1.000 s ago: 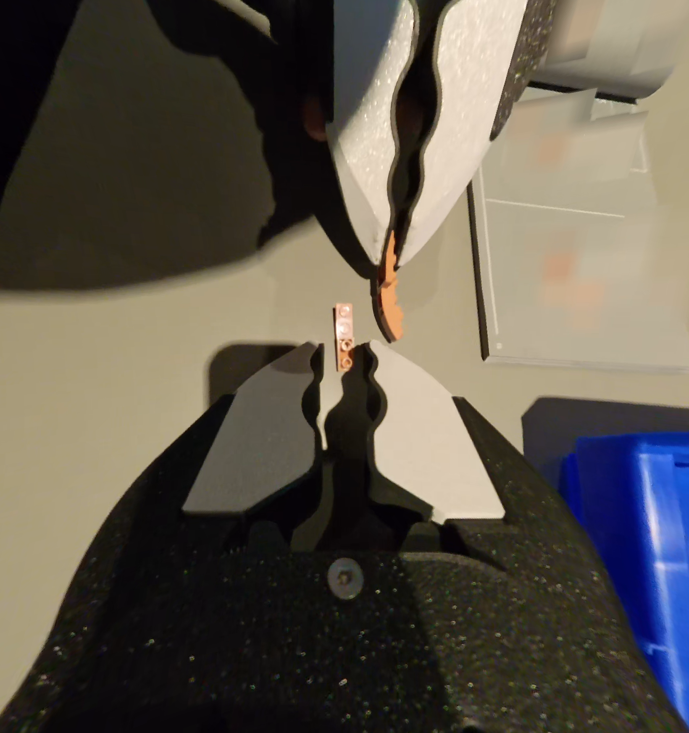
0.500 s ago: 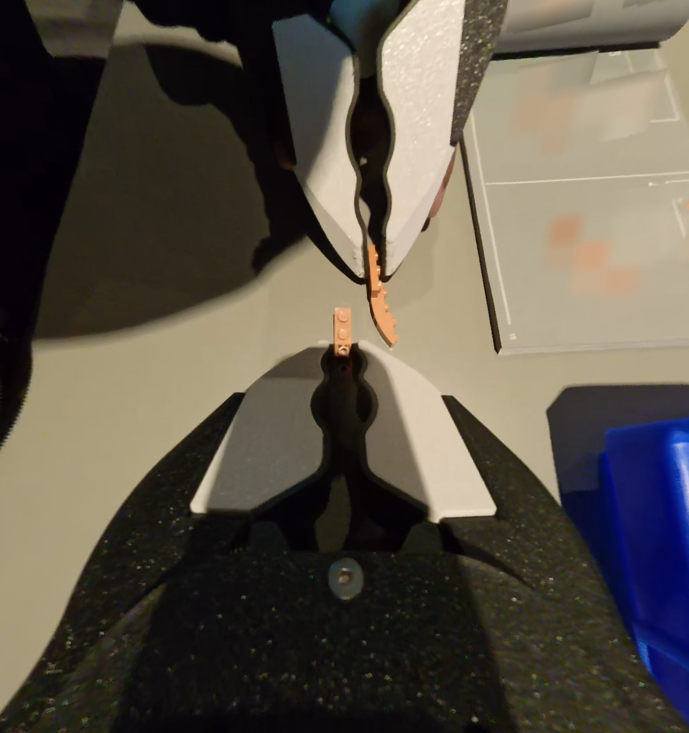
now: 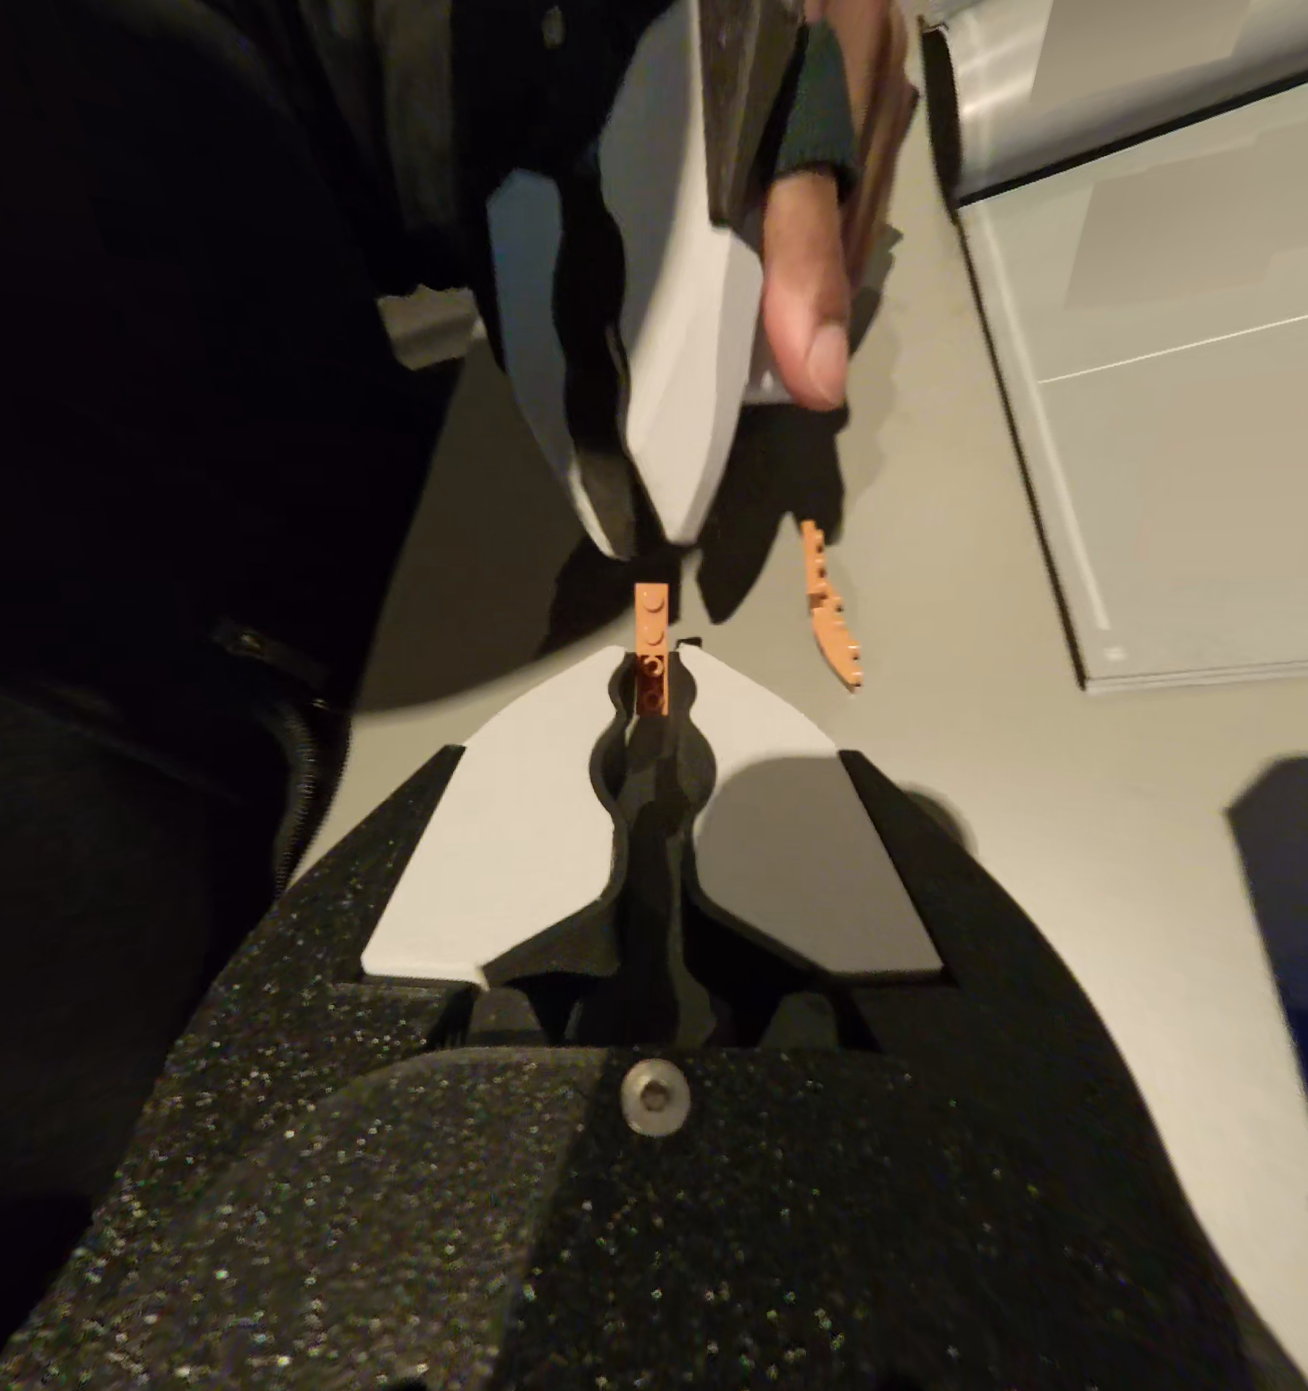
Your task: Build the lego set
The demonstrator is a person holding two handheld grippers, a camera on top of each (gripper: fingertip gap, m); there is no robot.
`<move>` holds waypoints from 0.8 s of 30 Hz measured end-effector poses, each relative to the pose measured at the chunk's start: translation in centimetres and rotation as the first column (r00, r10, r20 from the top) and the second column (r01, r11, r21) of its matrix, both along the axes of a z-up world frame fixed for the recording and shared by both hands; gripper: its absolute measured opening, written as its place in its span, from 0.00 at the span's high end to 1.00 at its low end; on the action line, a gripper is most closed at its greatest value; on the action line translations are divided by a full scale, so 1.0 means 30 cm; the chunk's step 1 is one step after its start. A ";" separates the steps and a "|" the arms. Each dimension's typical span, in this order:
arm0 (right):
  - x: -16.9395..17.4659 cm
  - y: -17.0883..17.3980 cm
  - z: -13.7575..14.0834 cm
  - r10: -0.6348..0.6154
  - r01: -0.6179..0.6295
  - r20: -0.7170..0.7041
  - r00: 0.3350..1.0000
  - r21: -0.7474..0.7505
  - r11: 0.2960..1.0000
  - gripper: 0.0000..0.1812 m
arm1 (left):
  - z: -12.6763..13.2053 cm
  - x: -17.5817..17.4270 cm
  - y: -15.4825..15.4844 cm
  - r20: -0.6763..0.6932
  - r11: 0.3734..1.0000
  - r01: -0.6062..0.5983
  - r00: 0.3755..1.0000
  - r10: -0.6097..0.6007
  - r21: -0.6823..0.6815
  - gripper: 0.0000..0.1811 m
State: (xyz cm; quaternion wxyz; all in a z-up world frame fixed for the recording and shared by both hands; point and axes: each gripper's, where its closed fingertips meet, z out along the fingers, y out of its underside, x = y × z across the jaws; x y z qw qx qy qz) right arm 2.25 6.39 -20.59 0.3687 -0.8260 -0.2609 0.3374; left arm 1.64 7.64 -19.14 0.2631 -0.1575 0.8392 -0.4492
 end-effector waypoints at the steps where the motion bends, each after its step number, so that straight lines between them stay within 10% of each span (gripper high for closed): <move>1: -0.005 -0.003 0.005 0.006 -0.006 -0.020 1.000 -0.008 1.000 0.95 | -0.010 -0.001 0.000 0.005 1.000 0.004 1.000 -0.004 0.018 0.93; 24: -0.065 -0.045 0.015 0.084 -0.101 -0.148 0.985 -0.115 0.988 0.95 | -0.029 -0.049 -0.068 0.132 0.986 0.135 0.980 -0.148 0.097 0.97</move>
